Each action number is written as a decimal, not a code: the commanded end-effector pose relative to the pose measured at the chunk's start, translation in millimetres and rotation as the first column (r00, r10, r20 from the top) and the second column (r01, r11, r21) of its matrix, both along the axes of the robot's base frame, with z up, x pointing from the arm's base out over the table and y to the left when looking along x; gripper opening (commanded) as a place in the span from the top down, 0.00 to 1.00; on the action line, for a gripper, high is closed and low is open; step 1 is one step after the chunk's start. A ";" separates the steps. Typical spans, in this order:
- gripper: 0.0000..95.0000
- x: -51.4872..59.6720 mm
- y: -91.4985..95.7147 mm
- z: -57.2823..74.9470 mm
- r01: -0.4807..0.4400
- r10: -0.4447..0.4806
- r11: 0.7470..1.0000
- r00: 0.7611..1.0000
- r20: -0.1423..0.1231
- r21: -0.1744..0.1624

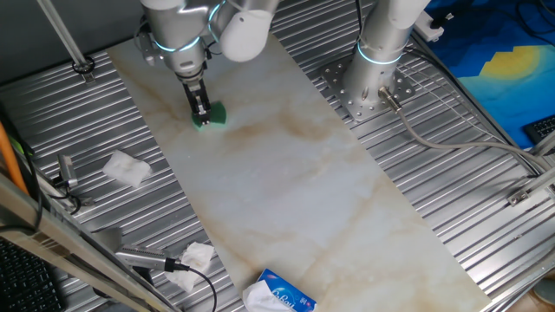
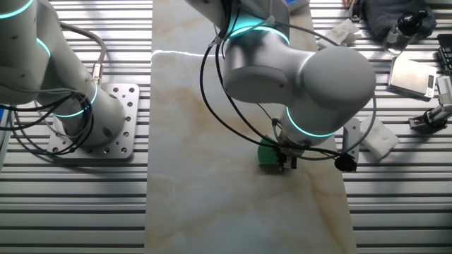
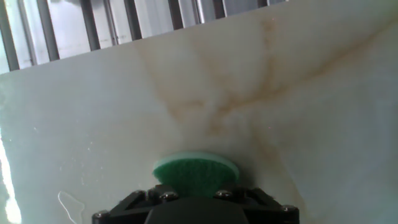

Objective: Clean the tabletop with a sponge

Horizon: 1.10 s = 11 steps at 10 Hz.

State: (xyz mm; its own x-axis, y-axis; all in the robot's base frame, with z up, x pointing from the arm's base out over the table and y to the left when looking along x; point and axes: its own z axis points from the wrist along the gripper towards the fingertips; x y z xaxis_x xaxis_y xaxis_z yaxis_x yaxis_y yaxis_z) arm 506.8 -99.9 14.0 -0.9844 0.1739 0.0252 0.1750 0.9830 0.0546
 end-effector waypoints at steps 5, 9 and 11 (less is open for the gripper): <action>1.00 -0.6 2.7 -0.6 -0.014 0.014 1.000 1.000 0.004 0.000; 1.00 0.5 11.3 -1.0 -0.018 0.018 1.000 1.000 0.018 0.001; 1.00 3.8 14.2 -0.4 -0.014 0.014 1.000 1.000 0.022 0.010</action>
